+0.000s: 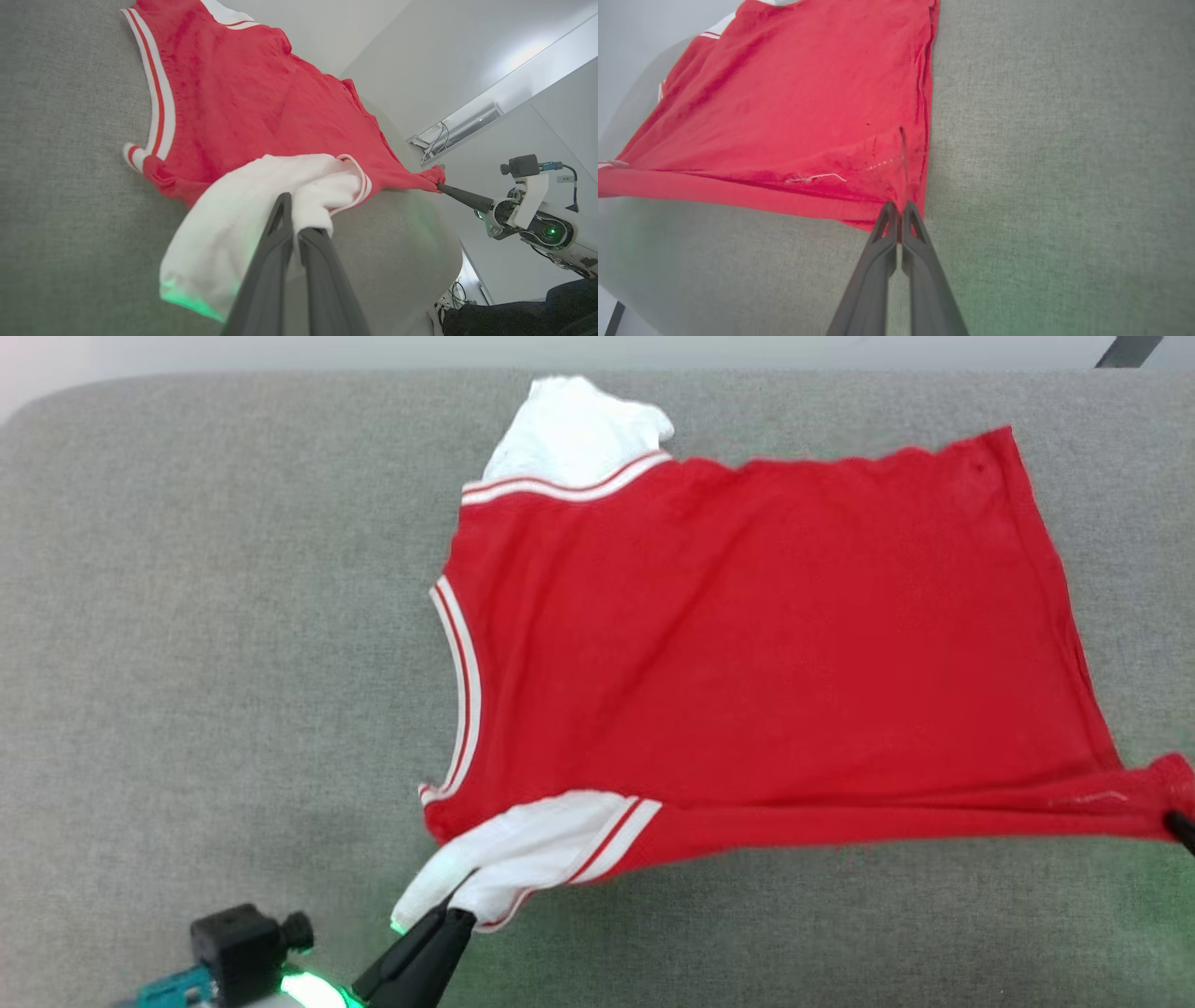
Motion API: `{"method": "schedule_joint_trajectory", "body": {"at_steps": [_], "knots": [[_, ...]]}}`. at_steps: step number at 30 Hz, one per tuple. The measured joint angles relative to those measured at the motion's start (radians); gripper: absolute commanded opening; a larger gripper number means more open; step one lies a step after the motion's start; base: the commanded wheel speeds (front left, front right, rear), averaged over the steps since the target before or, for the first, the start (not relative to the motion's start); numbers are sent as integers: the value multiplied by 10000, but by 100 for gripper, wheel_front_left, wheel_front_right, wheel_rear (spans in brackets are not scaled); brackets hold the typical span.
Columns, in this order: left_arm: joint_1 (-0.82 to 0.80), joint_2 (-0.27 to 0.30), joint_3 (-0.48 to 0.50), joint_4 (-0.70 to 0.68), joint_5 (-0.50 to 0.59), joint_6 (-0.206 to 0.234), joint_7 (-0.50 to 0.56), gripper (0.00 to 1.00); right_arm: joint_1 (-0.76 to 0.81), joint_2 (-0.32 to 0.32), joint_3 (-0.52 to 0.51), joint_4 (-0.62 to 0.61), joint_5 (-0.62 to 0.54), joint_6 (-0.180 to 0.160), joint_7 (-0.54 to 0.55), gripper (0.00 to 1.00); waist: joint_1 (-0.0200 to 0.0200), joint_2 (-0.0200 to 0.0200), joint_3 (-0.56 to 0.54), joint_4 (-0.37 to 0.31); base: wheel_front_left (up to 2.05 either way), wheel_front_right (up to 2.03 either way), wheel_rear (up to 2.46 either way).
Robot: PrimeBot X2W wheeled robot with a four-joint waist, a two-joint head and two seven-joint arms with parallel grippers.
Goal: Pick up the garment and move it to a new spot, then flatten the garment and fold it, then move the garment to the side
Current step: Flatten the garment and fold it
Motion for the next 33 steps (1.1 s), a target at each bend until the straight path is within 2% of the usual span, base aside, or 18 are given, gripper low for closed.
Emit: {"method": "schedule_joint_trajectory", "body": {"at_steps": [2, 6, 12, 16, 21, 27, 33], "knots": [[283, 180, 61, -474, -33, 198, 0, 0, 573, -6, -466, -299, -65, 0, 77, 0, 0, 0, -14, -8, 0, 0, 0], [226, 328, 130, -892, -75, 222, 146, 0, 1054, 385, -1463, -779, -339, 0, 320, 0, 0, 0, 32, -16, 0, 0, 0], [-1492, -81, 199, -353, -520, -560, 895, 0, 277, 1758, -2336, -968, -794, -2, 1248, 0, 0, 0, 82, -43, 0, 0, 0], [-2921, -433, 226, 825, -913, -853, 1519, 0, -969, 2600, -2466, -299, -1338, -2, 2042, 0, 0, 0, 155, -93, 0, 0, 0], [-4151, -888, -4, 2339, -1187, -978, 1881, 0, -2290, 3555, -2449, 834, -1981, -2, 2694, 0, 0, 0, 280, -178, 0, 0, 0], [-5077, -1172, -598, 3643, -1254, -1007, 1912, 0, -3149, 4247, -2311, 1852, -2566, -2, 2882, 0, 0, 0, 561, -223, 0, 0, 0], [-5589, -1283, -1208, 4567, -1306, -1009, 1747, 0, -3684, 4468, -1885, 2414, -3018, -2, 2803, 0, 0, 0, 922, -258, 0, 0, 0]]}}
